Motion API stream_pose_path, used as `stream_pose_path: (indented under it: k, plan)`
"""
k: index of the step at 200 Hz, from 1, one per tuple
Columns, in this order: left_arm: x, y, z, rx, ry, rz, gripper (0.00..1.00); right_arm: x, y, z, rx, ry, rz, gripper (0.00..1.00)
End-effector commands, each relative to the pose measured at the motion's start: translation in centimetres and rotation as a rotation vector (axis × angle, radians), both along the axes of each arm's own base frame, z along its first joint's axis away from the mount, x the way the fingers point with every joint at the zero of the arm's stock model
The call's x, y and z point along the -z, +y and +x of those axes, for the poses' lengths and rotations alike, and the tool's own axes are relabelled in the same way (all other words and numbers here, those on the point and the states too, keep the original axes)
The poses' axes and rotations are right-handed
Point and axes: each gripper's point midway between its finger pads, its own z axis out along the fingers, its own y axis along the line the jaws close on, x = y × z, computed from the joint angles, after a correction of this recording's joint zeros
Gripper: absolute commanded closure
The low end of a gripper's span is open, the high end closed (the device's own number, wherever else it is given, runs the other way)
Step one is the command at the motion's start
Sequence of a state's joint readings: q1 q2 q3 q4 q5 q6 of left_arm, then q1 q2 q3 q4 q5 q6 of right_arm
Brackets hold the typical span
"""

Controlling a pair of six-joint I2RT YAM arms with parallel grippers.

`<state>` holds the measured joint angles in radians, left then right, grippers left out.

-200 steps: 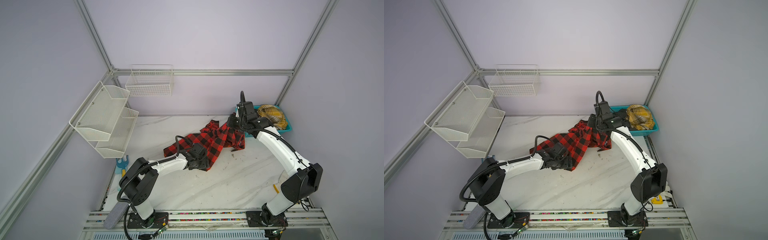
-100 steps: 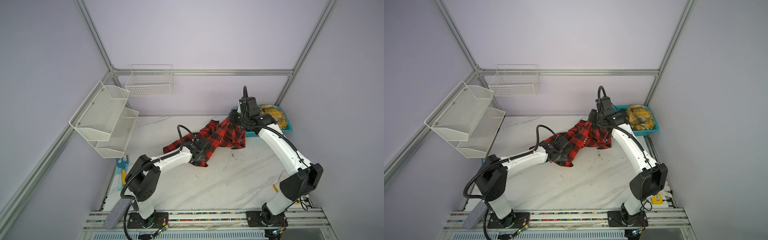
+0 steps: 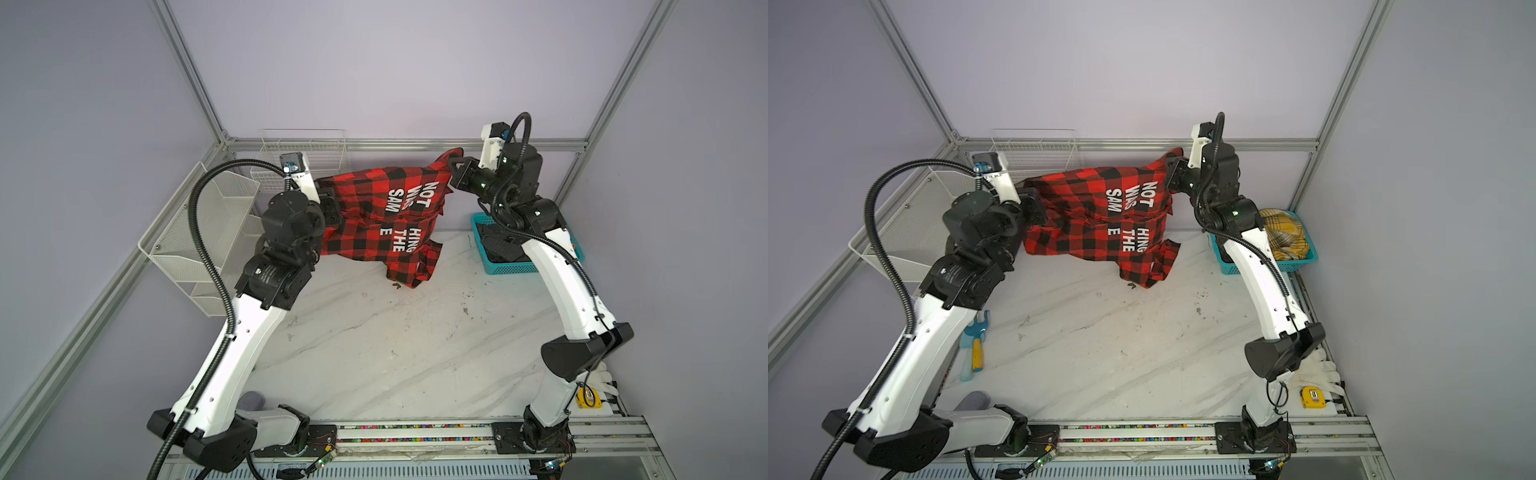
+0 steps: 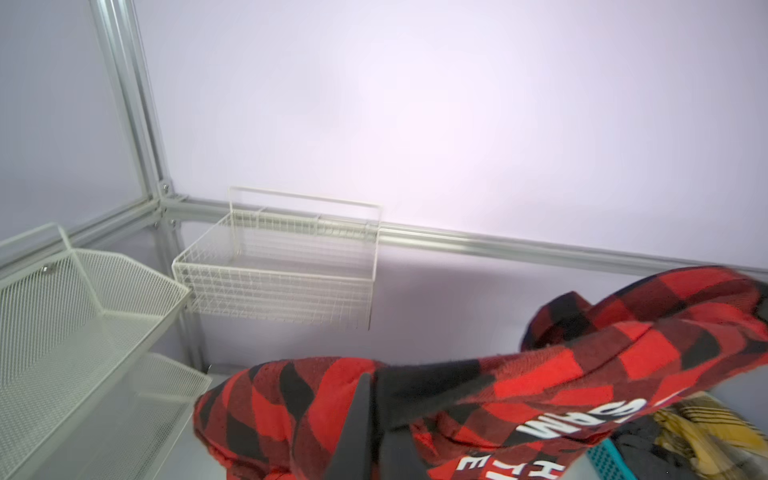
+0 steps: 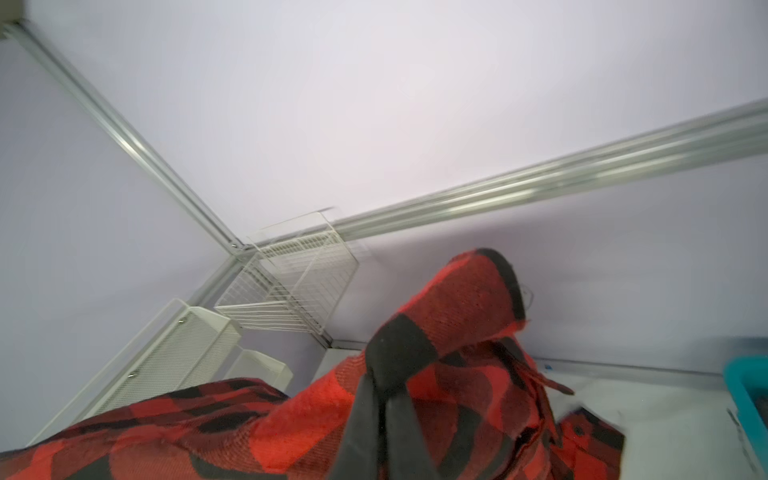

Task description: Fold and stack the long sleeve shirts

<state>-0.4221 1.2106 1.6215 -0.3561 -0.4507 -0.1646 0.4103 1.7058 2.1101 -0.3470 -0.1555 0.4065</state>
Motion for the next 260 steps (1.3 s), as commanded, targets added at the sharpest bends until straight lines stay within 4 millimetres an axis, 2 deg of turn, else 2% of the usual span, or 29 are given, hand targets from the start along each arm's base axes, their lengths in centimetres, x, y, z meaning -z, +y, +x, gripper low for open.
stream_pose_path:
  k: [1,3,4,8,11,12,16,27,28,32,37,47,49,52,64,79,98,109,123,138,151,168,182,185,195,225,260]
  plan:
    - [9.6,1.1,-0.5,-0.011,0.183,0.02,1.0,3.0,-4.7,-0.3,0.165,0.0,-0.033,1.0]
    - [10.6,0.8,-0.8,0.005,0.2,0.005,1.0,3.6,-4.8,-0.5,0.166,0.013,-0.037,1.0]
    - [11.1,0.7,-0.8,0.012,0.21,0.0,1.0,4.6,-4.9,-0.7,0.168,0.03,-0.045,1.0]
    - [13.2,0.2,-1.2,0.039,0.252,-0.012,1.0,5.8,-5.0,-0.9,0.169,0.051,-0.055,1.0]
    - [14.9,-0.2,-1.3,0.055,0.288,-0.019,1.0,7.3,-5.2,-1.2,0.172,0.079,-0.067,1.0]
    - [15.4,-0.3,-1.5,0.061,0.298,-0.022,1.0,8.4,-5.3,-1.4,0.174,0.101,-0.073,1.0]
    - [17.4,-0.7,-1.8,0.081,0.342,-0.033,1.0,9.9,-5.6,-1.6,0.183,0.131,-0.079,1.0]
    - [23.5,-1.8,-2.6,0.128,0.484,-0.067,1.0,16.1,-6.8,-2.9,0.228,0.252,-0.108,1.0]
    - [24.1,-2.0,-2.7,0.136,0.497,-0.07,0.99,17.7,-7.0,-2.9,0.238,0.283,-0.118,1.0]
    - [26.2,-2.7,-3.0,0.17,0.55,-0.083,0.94,18.3,-7.7,-3.7,0.26,0.294,-0.119,1.0]
    - [28.6,-3.5,-3.4,0.205,0.624,-0.093,0.87,21.0,-8.8,-4.5,0.307,0.346,-0.136,1.0]
    - [32.7,-4.5,-4.9,0.24,0.786,-0.133,0.63,25.5,-10.9,-6.1,0.397,0.44,-0.167,1.0]
    - [33.2,-4.7,-5.2,0.248,0.815,-0.145,0.59,26.7,-11.4,-6.5,0.413,0.463,-0.17,1.0]
    - [34.0,-5.0,-5.7,0.259,0.855,-0.161,0.54,27.3,-11.6,-6.8,0.419,0.475,-0.173,1.0]
    - [36.6,-5.9,-7.8,0.277,0.962,-0.188,0.41,31.2,-12.1,-8.3,0.419,0.551,-0.193,1.0]
    - [37.6,-5.6,-10.1,0.255,1.01,-0.219,0.27,36.0,-12.3,-10.0,0.417,0.67,-0.212,1.0]
    - [38.3,-4.4,-12.0,0.19,1.062,-0.255,0.2,40.1,-12.2,-11.6,0.393,0.774,-0.241,1.0]
    - [39.1,-3.7,-12.4,0.141,1.097,-0.256,0.18,41.1,-12.1,-12.0,0.382,0.799,-0.239,1.0]
    - [40.3,-3.5,-12.4,0.092,1.14,-0.285,0.15,41.3,-11.6,-12.1,0.363,0.808,-0.211,1.0]
    - [41.5,-4.8,-11.0,0.103,1.172,-0.343,0.07,40.9,-11.3,-11.7,0.358,0.81,-0.207,1.0]
    - [42.1,-4.9,-9.3,0.044,1.199,-0.419,0.07,40.5,-11.1,-11.3,0.353,0.812,-0.211,1.0]
    - [42.8,-4.6,-6.3,0.005,1.212,-0.463,0.15,40.2,-10.9,-10.9,0.342,0.81,-0.222,1.0]
    - [42.3,-4.8,-3.8,0.015,1.175,-0.502,0.25,39.9,-10.7,-10.6,0.333,0.805,-0.221,1.0]
    - [43.2,-4.7,-3.4,0.002,1.193,-0.502,0.26,39.8,-10.6,-10.6,0.33,0.803,-0.223,1.0]
    - [43.8,-4.6,-2.3,-0.009,1.194,-0.525,0.27,39.6,-10.5,-10.4,0.324,0.8,-0.22,1.0]
    - [45.6,-3.6,-0.2,-0.045,1.212,-0.592,0.32,38.9,-10.1,-10.1,0.31,0.788,-0.202,1.0]
    - [47.5,-3.6,0.6,-0.043,1.254,-0.607,0.43,38.3,-9.6,-9.9,0.295,0.782,-0.183,1.0]
